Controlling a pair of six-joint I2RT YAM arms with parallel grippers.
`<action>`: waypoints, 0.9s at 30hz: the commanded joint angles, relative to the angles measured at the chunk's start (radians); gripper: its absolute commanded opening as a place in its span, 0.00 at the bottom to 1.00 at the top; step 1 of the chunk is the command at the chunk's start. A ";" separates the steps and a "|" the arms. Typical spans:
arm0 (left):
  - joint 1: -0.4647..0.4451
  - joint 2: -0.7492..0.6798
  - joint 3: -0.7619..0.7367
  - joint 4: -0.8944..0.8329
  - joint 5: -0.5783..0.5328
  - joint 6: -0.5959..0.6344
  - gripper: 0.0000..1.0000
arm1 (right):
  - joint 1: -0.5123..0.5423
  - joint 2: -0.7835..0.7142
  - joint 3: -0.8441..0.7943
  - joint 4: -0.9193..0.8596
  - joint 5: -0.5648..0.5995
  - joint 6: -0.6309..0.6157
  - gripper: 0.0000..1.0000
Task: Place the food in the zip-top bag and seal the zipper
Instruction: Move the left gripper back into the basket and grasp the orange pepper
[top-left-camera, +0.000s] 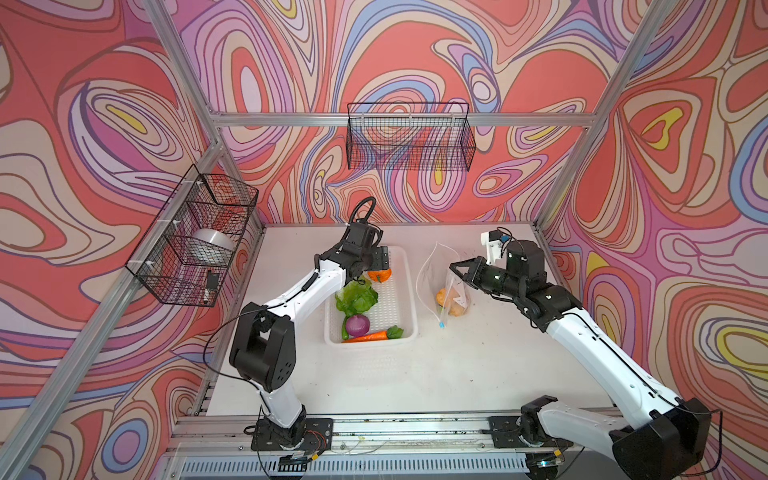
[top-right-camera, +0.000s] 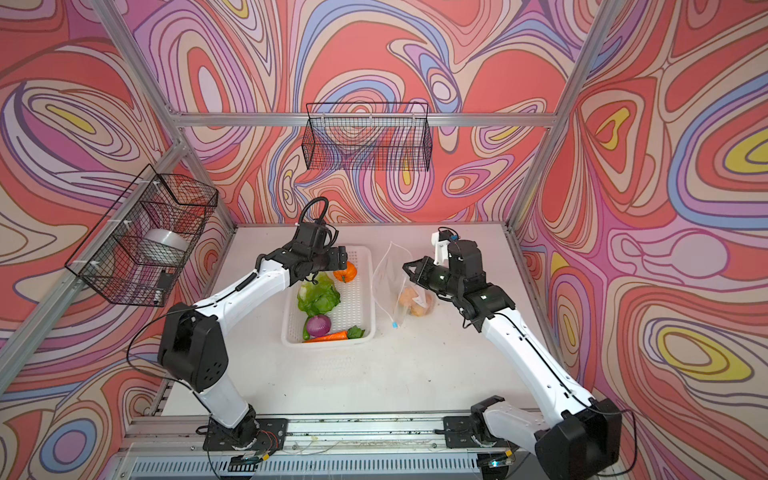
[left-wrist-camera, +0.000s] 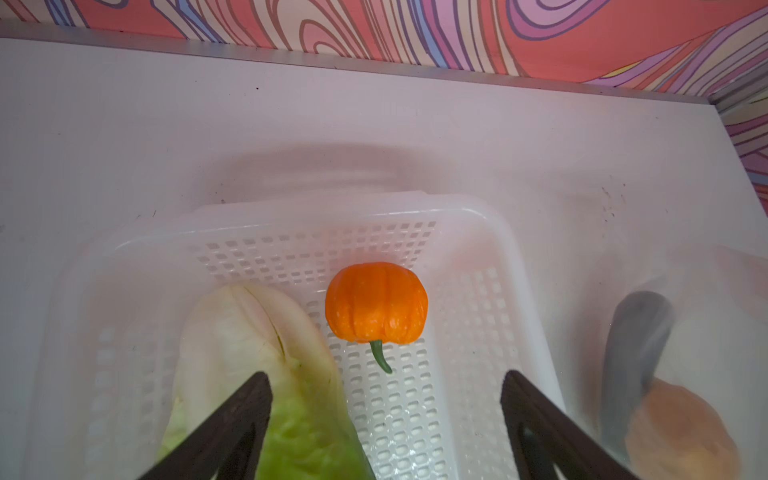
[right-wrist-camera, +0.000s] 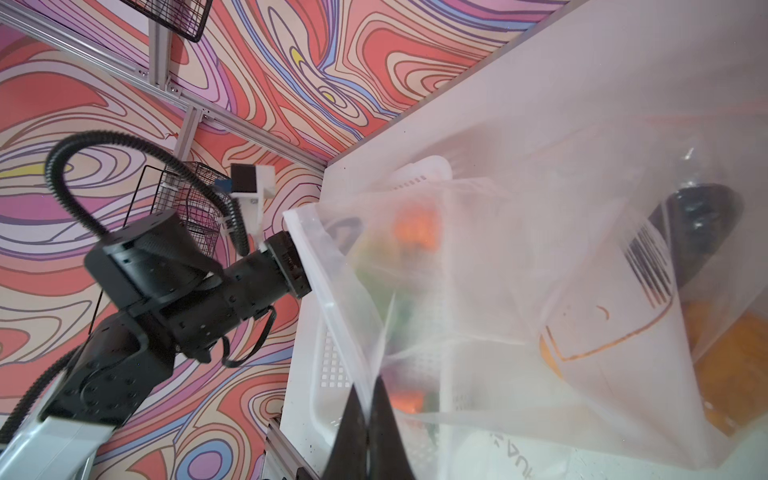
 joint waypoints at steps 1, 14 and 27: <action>0.005 0.071 0.088 -0.034 0.010 -0.007 0.89 | 0.004 -0.032 0.000 -0.021 0.027 -0.010 0.00; 0.004 0.289 0.219 -0.132 0.043 0.002 0.89 | 0.004 -0.049 -0.018 -0.021 0.040 -0.018 0.00; 0.005 0.429 0.270 -0.193 0.058 0.004 0.90 | 0.005 -0.035 -0.014 -0.033 0.054 -0.036 0.00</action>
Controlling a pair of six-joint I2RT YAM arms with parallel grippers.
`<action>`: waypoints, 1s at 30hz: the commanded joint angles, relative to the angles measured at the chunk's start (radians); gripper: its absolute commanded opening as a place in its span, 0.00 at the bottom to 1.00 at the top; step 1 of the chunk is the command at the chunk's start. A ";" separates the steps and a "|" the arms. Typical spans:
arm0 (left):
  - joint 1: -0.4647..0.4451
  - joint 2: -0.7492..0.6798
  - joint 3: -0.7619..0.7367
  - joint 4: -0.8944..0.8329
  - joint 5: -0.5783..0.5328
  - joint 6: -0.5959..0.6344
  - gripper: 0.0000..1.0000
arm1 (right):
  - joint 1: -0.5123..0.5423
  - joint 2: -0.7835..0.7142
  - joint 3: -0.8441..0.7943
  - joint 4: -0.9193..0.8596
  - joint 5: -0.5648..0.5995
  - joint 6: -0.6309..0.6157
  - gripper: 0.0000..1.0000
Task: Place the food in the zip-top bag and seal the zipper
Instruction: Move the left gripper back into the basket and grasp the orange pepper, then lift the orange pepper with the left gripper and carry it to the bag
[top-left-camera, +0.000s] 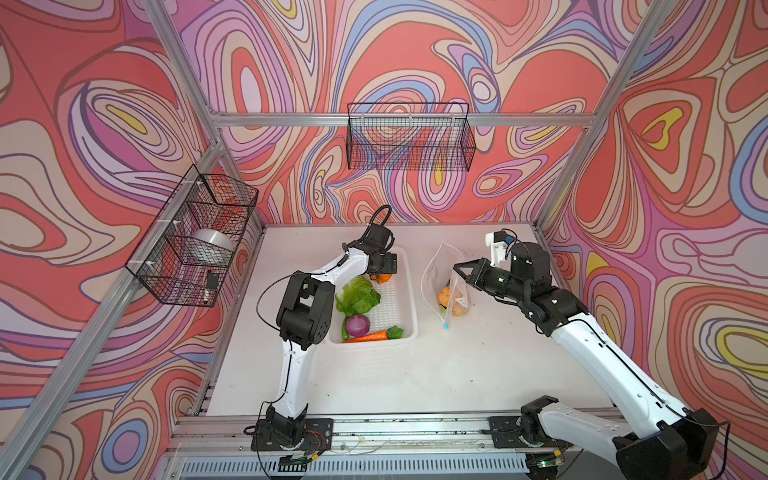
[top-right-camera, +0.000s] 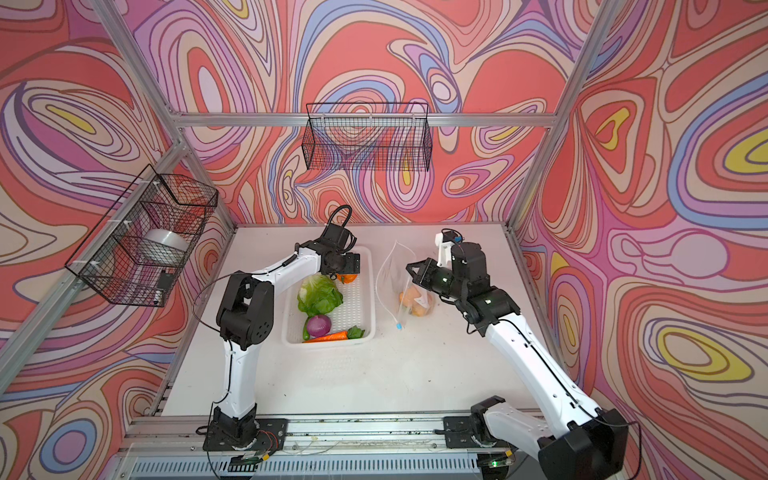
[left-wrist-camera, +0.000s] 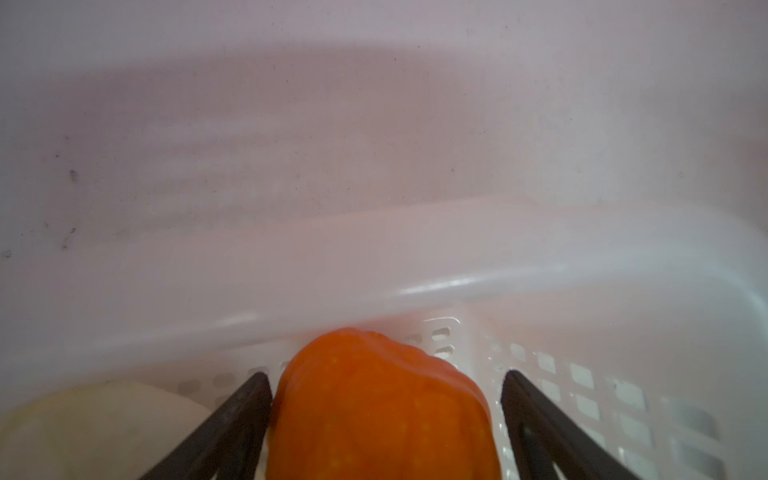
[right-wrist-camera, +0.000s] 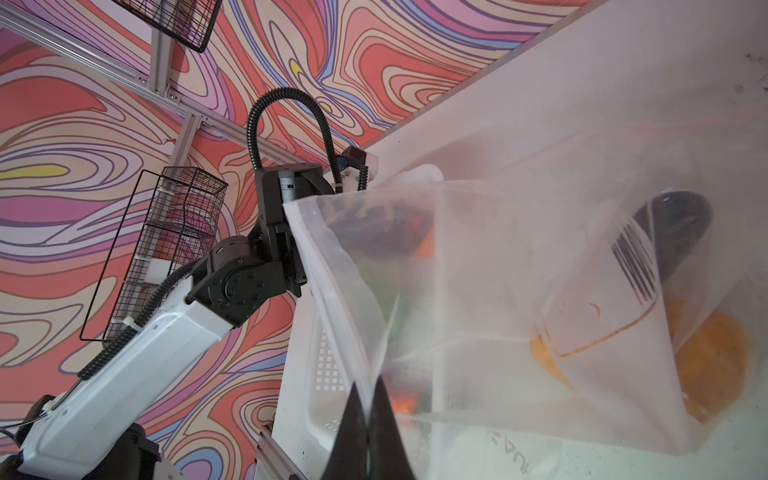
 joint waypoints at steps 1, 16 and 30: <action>0.000 0.044 0.003 -0.078 0.014 -0.003 0.89 | 0.005 0.002 -0.006 -0.011 0.020 -0.020 0.00; -0.001 0.049 0.013 -0.172 -0.019 0.102 0.89 | 0.005 0.005 -0.001 -0.008 0.021 -0.015 0.00; -0.013 0.056 0.010 -0.182 -0.032 0.195 0.77 | 0.004 0.023 0.007 0.004 0.025 -0.001 0.00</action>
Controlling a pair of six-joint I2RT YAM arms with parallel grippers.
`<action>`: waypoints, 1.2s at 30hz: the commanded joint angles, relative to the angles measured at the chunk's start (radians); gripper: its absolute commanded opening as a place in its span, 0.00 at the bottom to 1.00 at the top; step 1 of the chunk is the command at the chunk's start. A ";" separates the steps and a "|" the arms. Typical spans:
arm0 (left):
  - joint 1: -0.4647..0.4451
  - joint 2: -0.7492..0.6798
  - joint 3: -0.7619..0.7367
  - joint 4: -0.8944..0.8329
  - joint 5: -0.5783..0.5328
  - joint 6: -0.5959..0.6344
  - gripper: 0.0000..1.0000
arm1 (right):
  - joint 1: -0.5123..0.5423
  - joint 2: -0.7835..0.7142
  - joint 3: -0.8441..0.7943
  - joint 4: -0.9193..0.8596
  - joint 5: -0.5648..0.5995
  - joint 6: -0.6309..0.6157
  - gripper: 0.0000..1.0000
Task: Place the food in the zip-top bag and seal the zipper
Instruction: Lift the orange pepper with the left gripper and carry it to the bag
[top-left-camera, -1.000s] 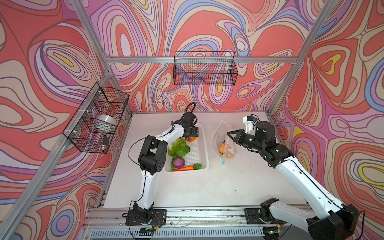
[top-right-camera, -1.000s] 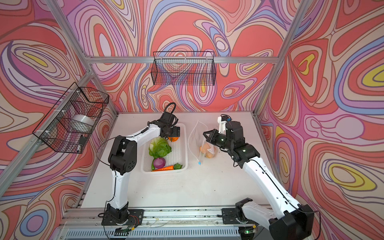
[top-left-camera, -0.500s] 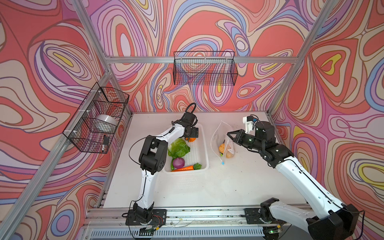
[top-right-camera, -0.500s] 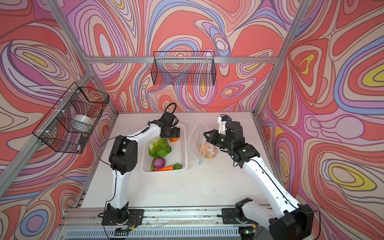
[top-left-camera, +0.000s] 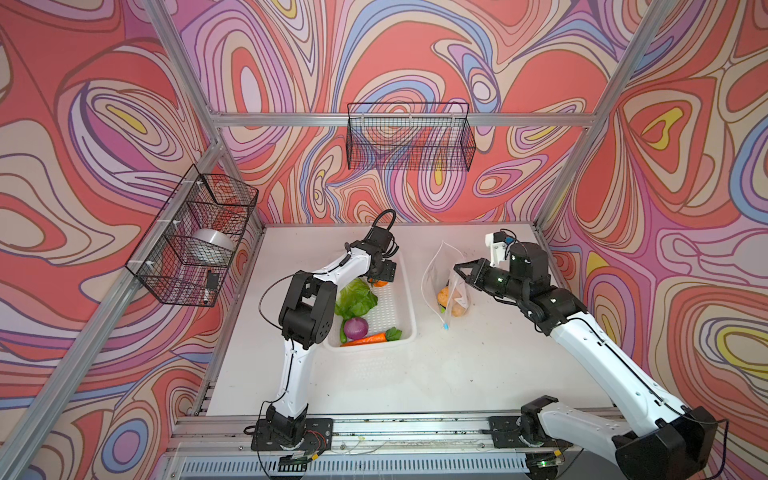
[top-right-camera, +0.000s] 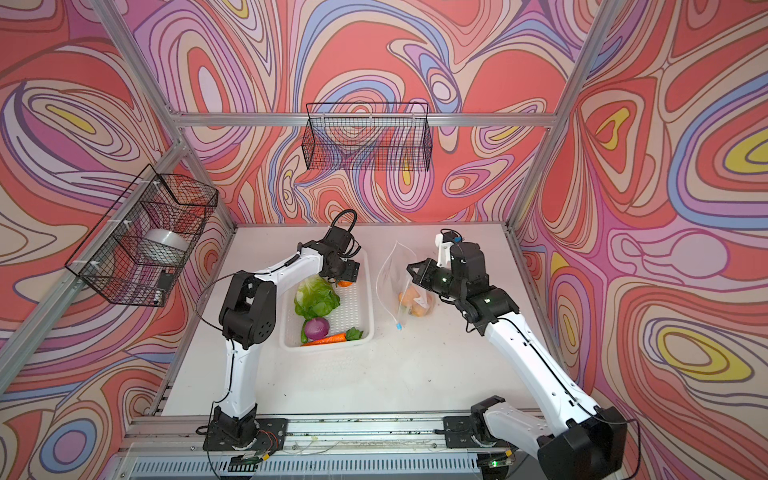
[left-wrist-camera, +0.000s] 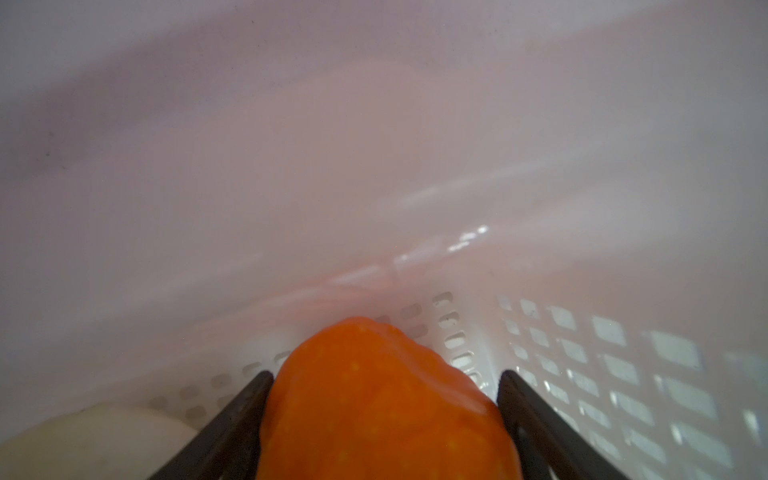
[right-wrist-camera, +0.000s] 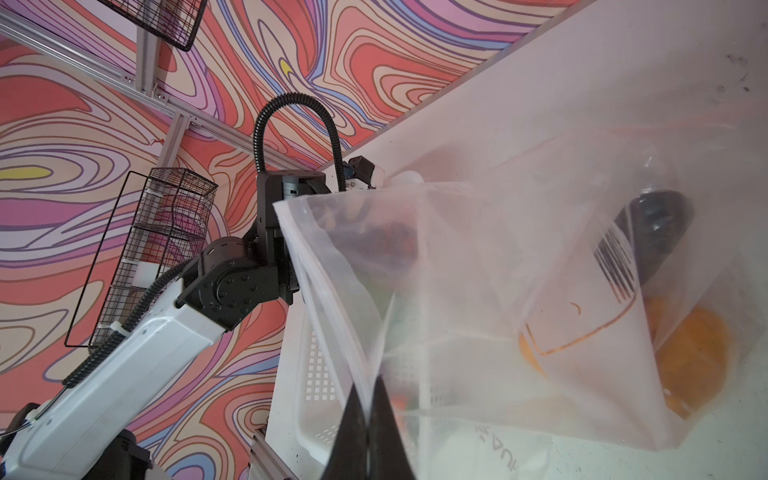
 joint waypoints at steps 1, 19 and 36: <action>-0.002 0.042 -0.006 -0.068 -0.005 0.018 0.74 | 0.004 0.012 0.009 0.014 0.010 0.003 0.00; -0.001 -0.156 -0.018 -0.043 0.041 -0.059 0.61 | 0.005 -0.001 0.003 0.001 0.013 -0.006 0.00; -0.011 -0.699 -0.402 0.228 0.312 -0.315 0.61 | 0.005 0.017 -0.005 0.025 0.011 0.006 0.00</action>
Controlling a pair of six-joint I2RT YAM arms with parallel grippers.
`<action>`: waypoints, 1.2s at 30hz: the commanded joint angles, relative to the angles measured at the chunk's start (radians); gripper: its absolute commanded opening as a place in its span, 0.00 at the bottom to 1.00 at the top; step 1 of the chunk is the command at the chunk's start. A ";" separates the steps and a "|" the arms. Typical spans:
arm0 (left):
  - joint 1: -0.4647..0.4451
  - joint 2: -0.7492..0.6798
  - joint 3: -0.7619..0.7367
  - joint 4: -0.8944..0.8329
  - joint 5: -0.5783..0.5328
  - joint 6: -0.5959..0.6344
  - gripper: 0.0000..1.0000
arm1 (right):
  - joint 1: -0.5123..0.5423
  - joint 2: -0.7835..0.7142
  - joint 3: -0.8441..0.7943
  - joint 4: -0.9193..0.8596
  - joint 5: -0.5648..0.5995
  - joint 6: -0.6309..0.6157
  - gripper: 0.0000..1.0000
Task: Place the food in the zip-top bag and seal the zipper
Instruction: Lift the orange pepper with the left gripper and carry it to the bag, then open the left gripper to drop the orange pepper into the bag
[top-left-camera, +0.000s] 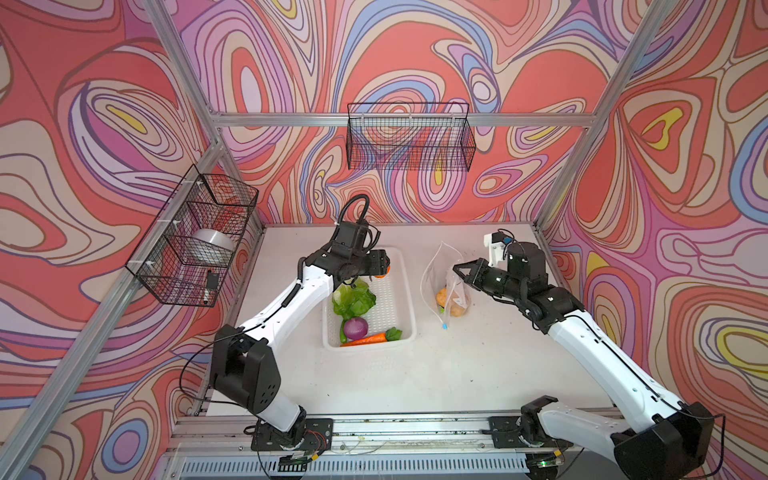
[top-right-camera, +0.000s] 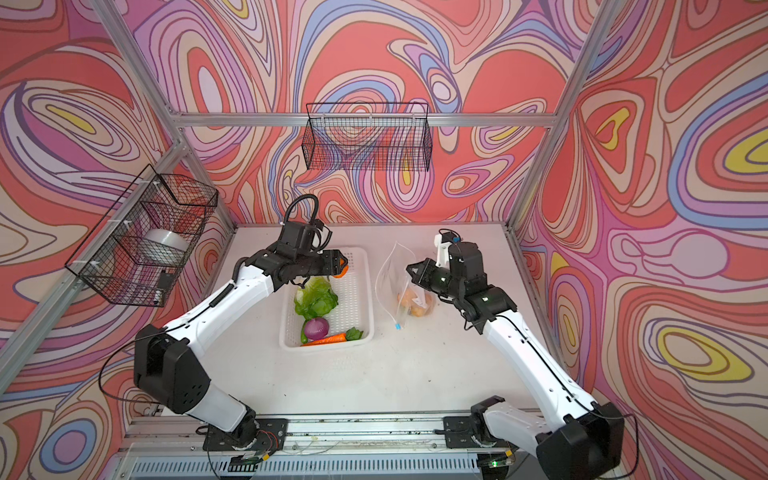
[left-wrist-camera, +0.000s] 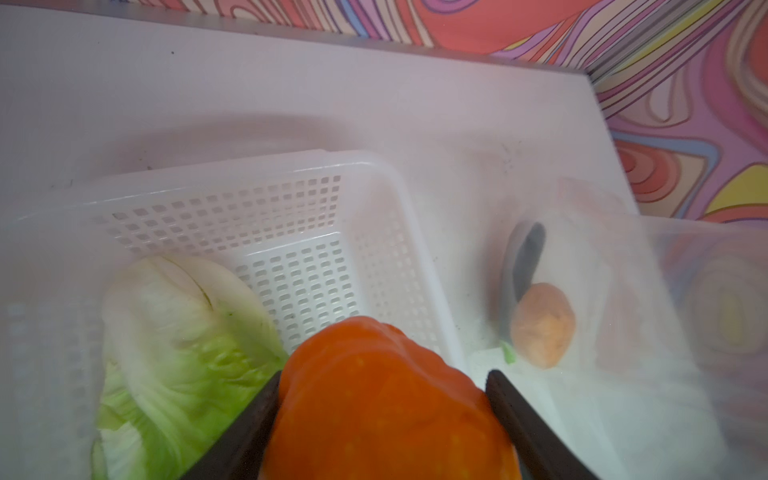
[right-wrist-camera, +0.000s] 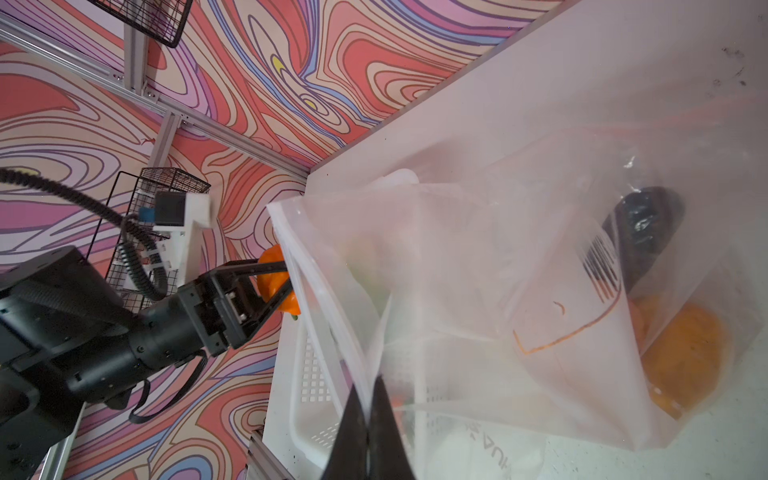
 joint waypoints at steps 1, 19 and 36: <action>-0.017 -0.079 -0.044 0.115 0.107 -0.119 0.61 | 0.005 0.005 -0.006 0.021 0.008 0.007 0.00; -0.246 -0.137 -0.066 0.380 0.213 -0.248 0.61 | 0.004 0.005 -0.014 0.030 0.001 0.012 0.00; -0.313 0.008 0.013 0.229 0.094 -0.154 0.61 | 0.004 -0.011 -0.013 0.030 -0.009 0.006 0.00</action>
